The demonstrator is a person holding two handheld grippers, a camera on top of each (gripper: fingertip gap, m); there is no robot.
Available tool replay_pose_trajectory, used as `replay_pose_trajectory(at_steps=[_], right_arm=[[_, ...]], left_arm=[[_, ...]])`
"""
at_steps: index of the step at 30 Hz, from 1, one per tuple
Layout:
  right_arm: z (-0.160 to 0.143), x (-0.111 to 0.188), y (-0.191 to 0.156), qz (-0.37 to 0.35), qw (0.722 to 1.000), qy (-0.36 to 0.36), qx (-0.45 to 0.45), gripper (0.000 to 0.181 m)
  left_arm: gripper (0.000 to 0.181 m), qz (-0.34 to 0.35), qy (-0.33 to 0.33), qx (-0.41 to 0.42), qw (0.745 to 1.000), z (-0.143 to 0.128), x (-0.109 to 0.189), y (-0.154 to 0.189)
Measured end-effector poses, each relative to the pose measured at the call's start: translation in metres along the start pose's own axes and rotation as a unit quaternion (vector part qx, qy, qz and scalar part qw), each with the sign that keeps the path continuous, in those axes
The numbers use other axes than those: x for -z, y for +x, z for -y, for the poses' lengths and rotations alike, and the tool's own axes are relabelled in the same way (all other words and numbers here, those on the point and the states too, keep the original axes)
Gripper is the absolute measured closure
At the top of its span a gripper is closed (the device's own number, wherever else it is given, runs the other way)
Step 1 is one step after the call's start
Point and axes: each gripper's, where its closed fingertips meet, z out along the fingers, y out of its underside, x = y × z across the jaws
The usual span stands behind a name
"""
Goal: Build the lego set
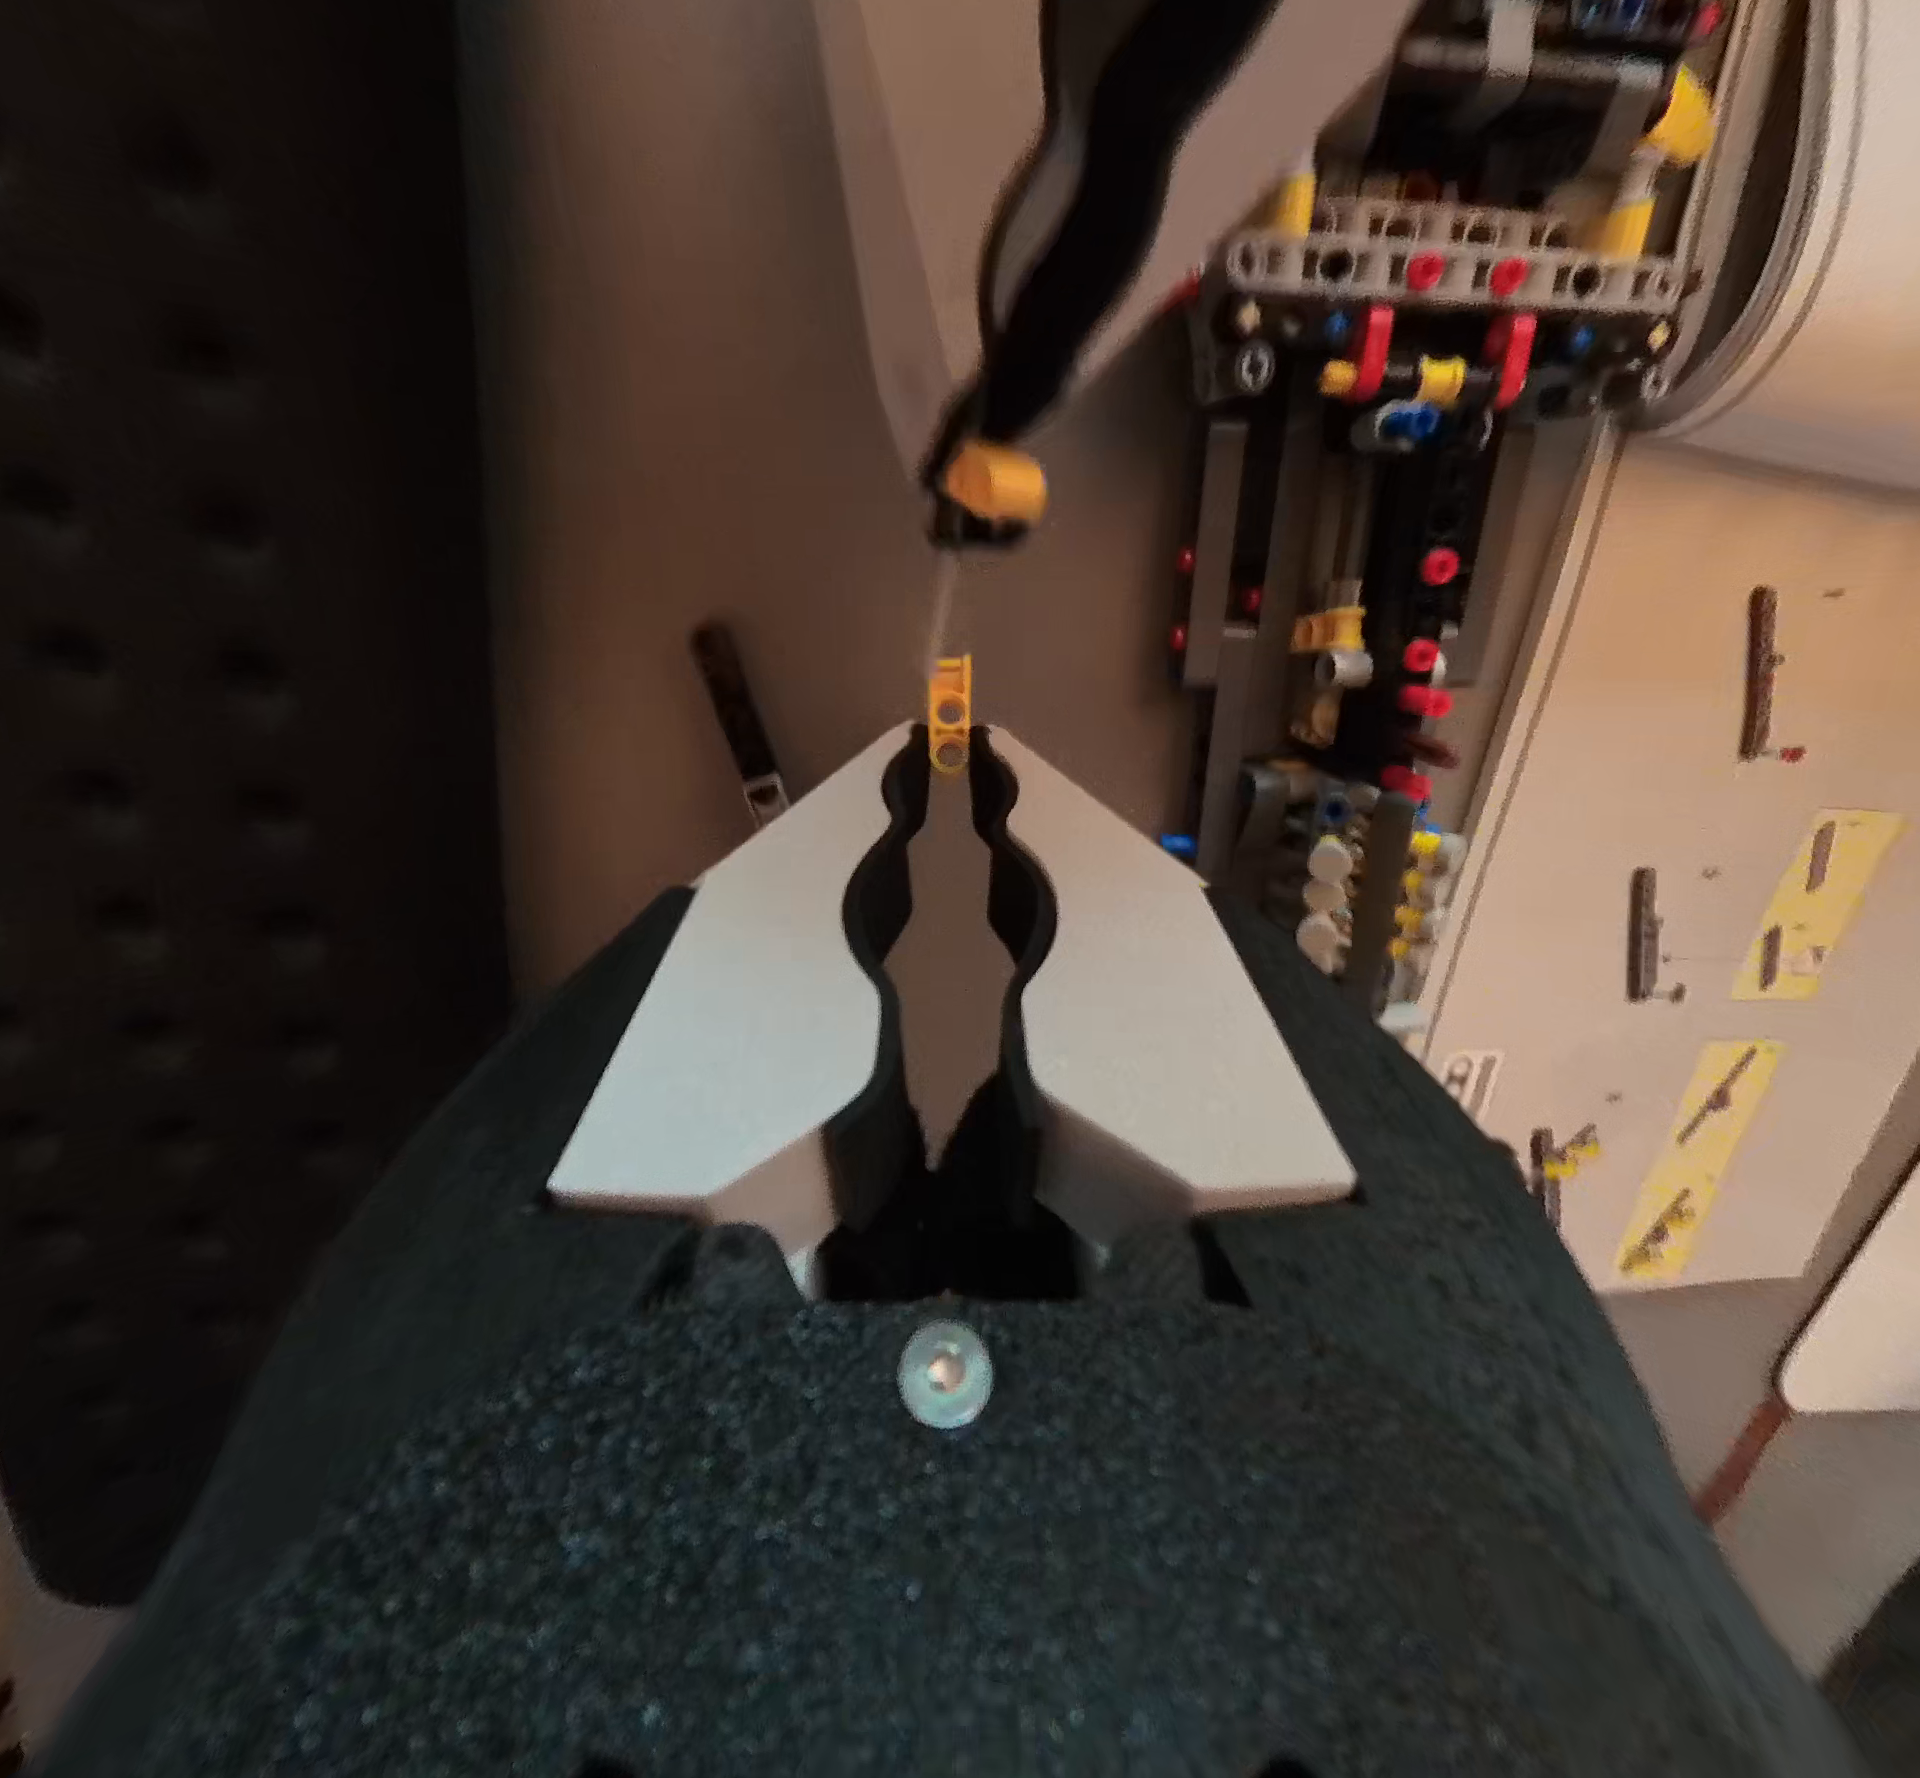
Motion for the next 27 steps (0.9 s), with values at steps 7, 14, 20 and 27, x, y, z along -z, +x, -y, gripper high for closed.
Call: replay_pose_trajectory(at_steps=[7,14,20,27], right_arm=[[-0.01,0.006,0.001,0.003,0.996,0.067,-0.062,0.173],[0.019,0.027,0.005,-0.114,0.968,0.224,-0.021,0.175],[0.033,0.045,0.007,-0.251,0.943,0.208,0.063,0.174],[0.037,0.051,0.005,-0.29,0.929,0.205,0.101,0.174]], left_arm=[[0.176,0.022,-0.088,-0.072,0.993,-0.032,-0.014,0.002],[0.151,-0.015,-0.04,-0.055,0.998,-0.016,-0.011,0.017],[0.162,-0.102,0.108,0.065,0.987,0.036,0.016,0.022],[0.176,-0.114,0.126,0.074,0.983,0.039,0.016,0.019]])
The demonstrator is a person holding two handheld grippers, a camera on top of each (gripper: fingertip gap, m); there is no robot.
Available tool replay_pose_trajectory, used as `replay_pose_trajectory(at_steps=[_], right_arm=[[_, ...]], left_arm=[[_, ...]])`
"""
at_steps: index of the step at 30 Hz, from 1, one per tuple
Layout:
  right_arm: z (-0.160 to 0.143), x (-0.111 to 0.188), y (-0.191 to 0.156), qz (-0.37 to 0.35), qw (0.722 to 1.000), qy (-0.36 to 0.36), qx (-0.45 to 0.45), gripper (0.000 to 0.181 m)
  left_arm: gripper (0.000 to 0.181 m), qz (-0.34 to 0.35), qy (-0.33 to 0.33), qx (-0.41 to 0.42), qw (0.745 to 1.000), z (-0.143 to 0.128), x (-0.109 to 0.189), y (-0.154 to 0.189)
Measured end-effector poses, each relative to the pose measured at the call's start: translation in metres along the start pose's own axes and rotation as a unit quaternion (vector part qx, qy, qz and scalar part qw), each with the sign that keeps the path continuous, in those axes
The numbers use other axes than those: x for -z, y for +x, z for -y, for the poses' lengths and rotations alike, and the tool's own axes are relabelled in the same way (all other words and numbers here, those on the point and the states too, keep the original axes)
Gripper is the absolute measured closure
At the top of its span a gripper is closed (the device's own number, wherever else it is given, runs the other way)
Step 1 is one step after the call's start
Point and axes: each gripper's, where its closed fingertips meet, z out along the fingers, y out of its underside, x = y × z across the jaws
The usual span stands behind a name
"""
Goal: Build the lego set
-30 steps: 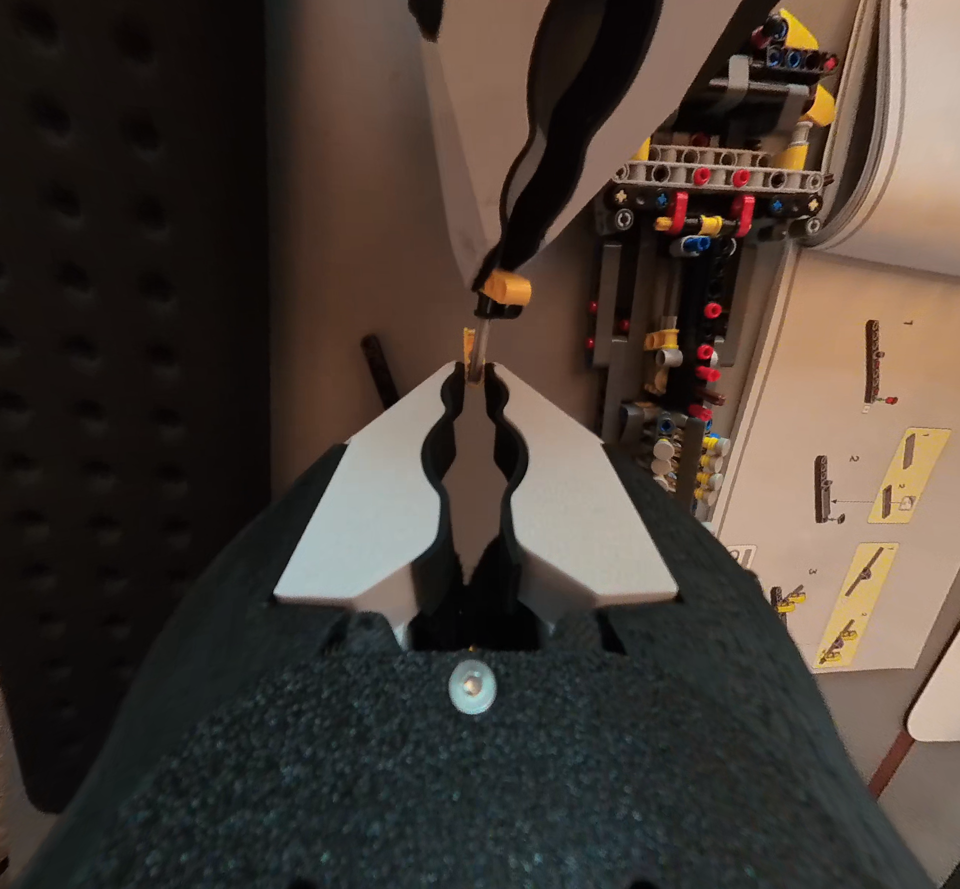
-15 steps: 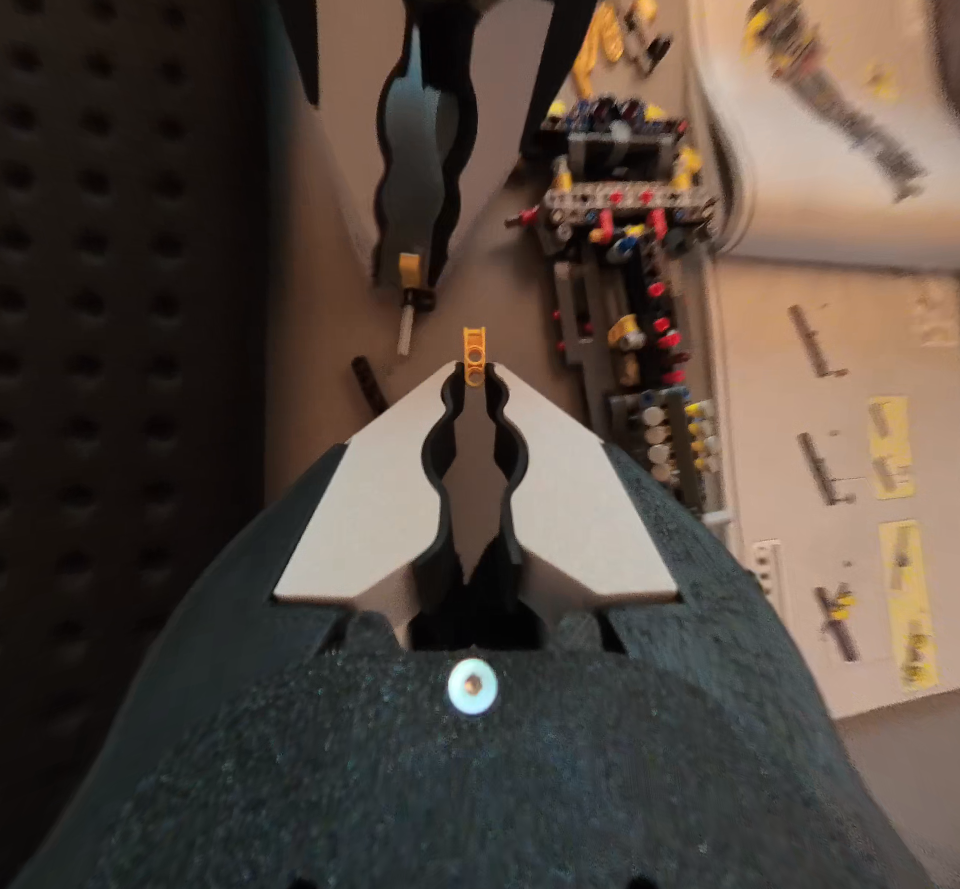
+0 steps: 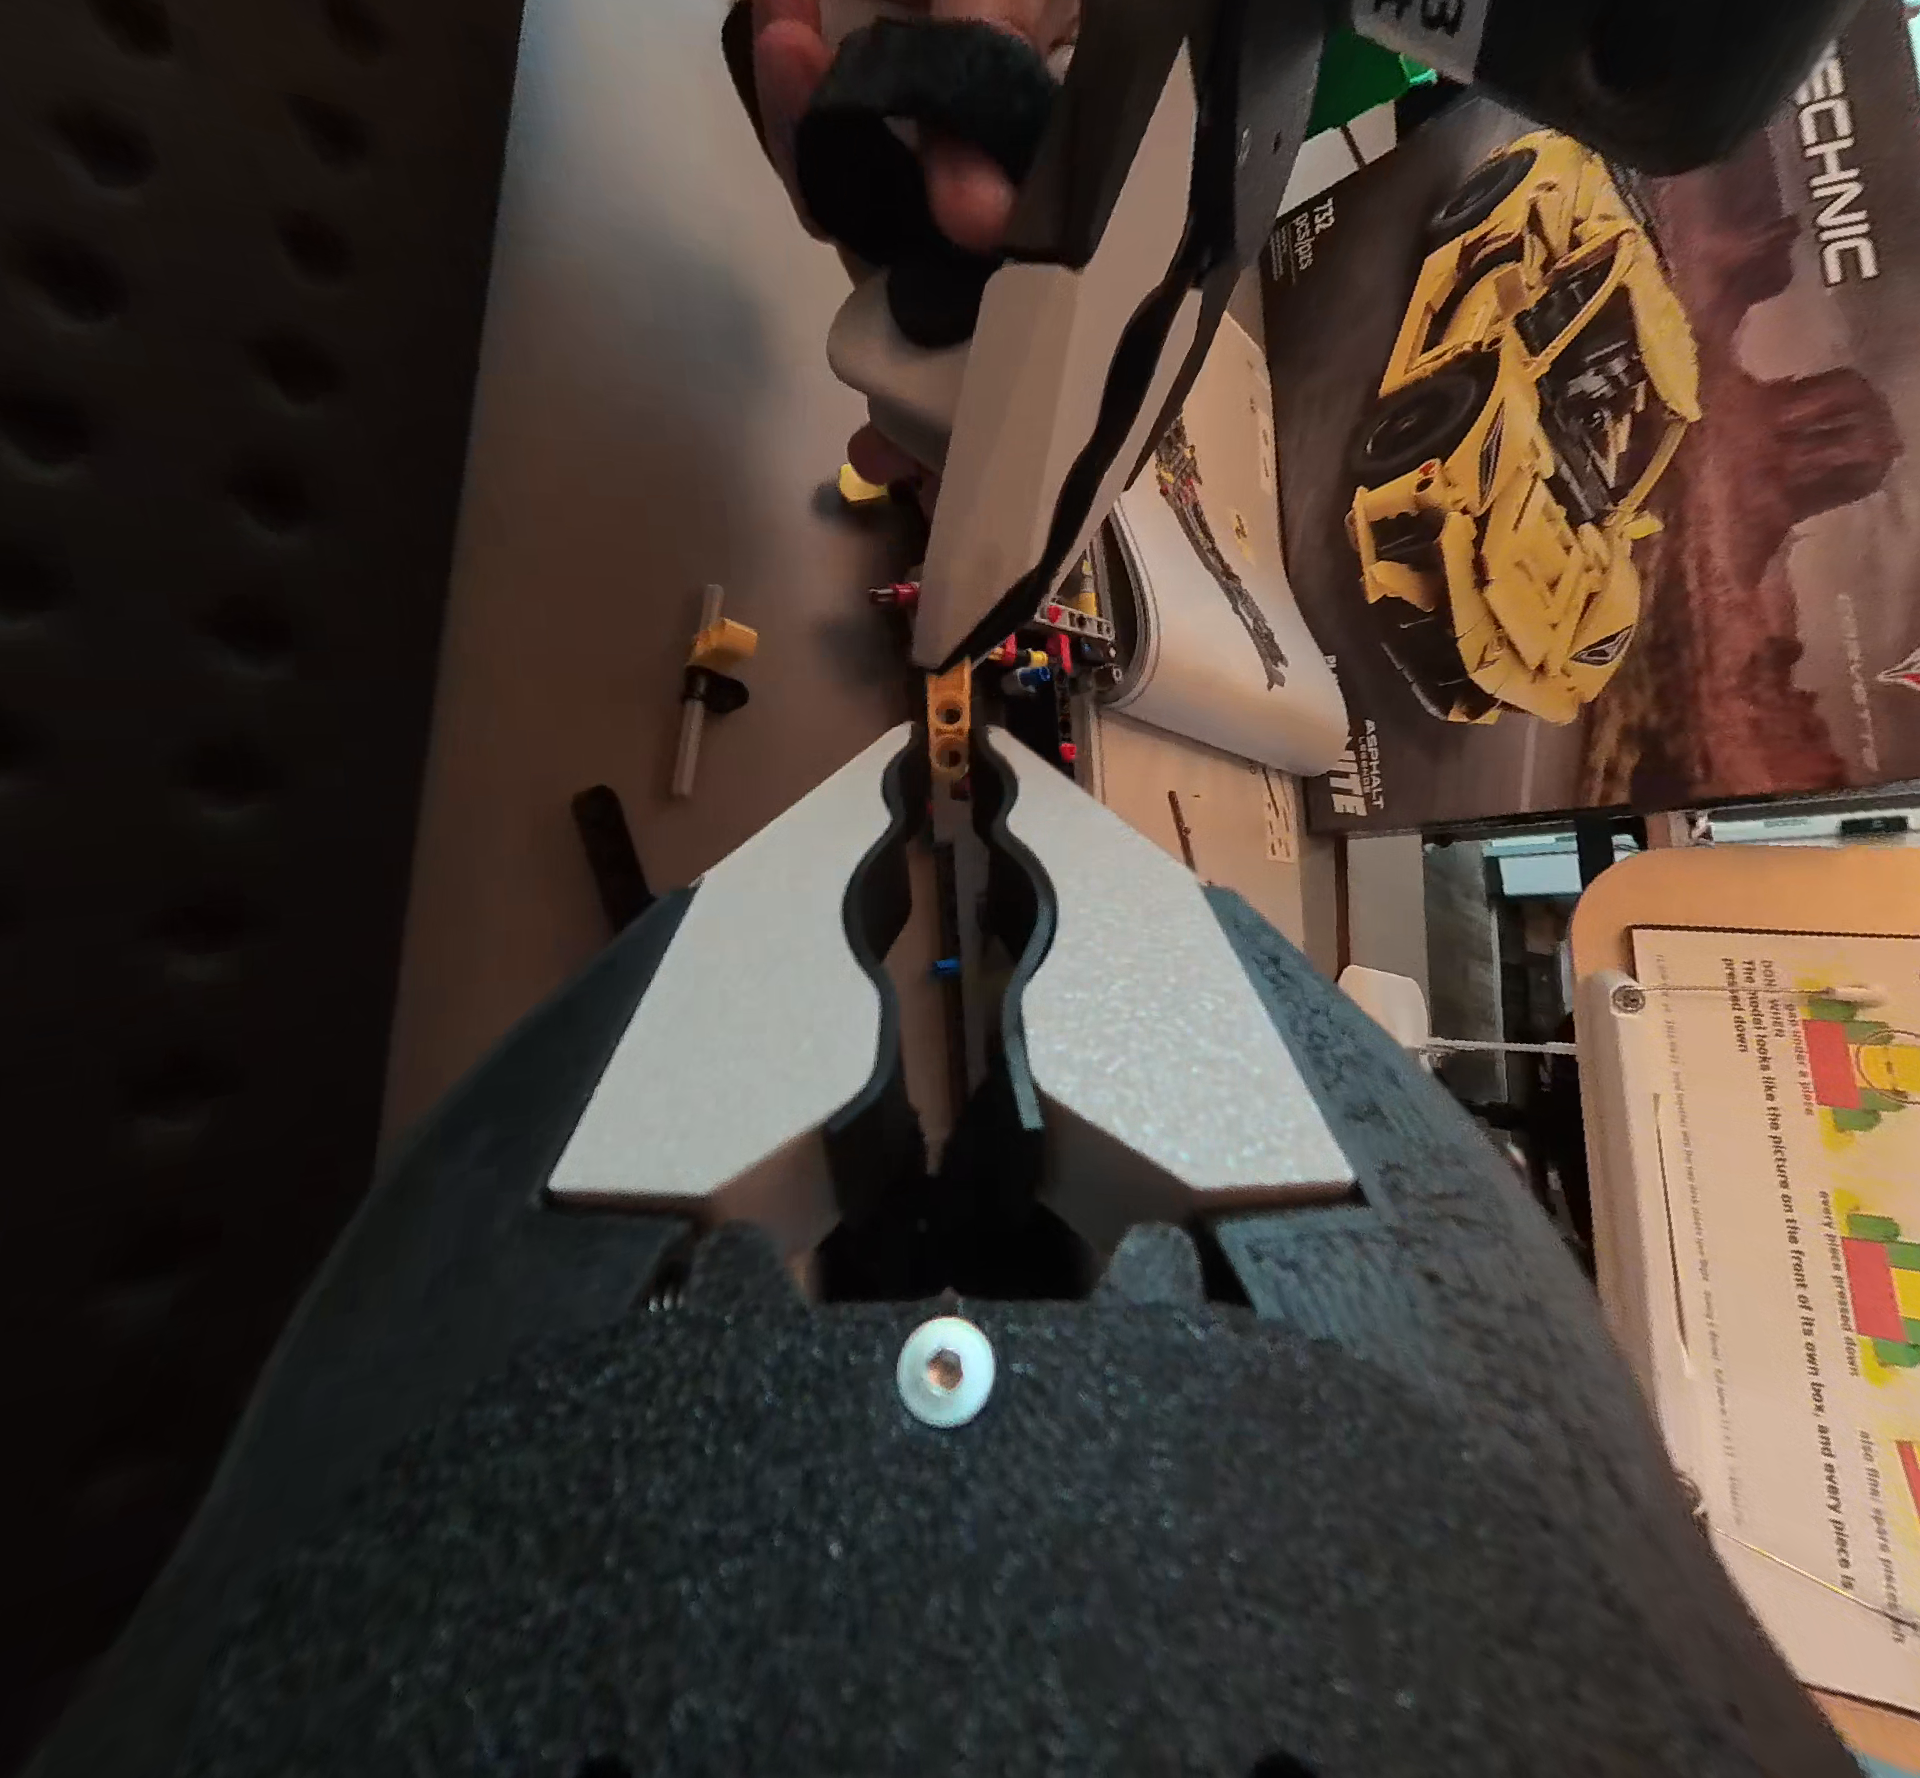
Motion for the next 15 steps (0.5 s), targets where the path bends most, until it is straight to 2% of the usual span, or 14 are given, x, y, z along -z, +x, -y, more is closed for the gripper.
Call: replay_pose_trajectory(at_steps=[4,6,8,10,12,13,15], right_arm=[[0.005,0.003,-0.001,-0.01,0.999,0.021,0.032,0.174],[0.004,0.002,-0.003,-0.007,0.999,0.015,0.035,0.174],[0.003,0.002,-0.004,0.003,1.0,0.018,-0.012,0.173],[0.007,0.005,0.001,0.013,0.993,0.051,-0.105,0.169],[0.012,0.014,0.014,0.028,0.961,0.112,-0.252,0.152],[0.014,0.018,0.017,0.06,0.934,0.14,-0.325,0.152],[0.022,0.026,0.025,0.13,0.853,0.209,-0.461,0.149]], left_arm=[[0.169,-0.01,0.002,0.0,1.0,0.0,-0.003,0.003],[0.175,-0.012,-0.004,-0.008,1.0,-0.002,-0.004,0.005],[0.175,0.0,-0.008,-0.033,0.999,-0.003,-0.005,0.004],[0.175,0.009,0.0,-0.051,0.999,0.001,-0.003,0.003],[0.175,0.019,0.024,-0.1,0.994,0.01,0.001,0.008],[0.175,0.017,0.041,-0.13,0.99,0.016,0.004,0.014],[0.175,0.01,0.086,-0.175,0.981,0.03,0.009,0.028]])
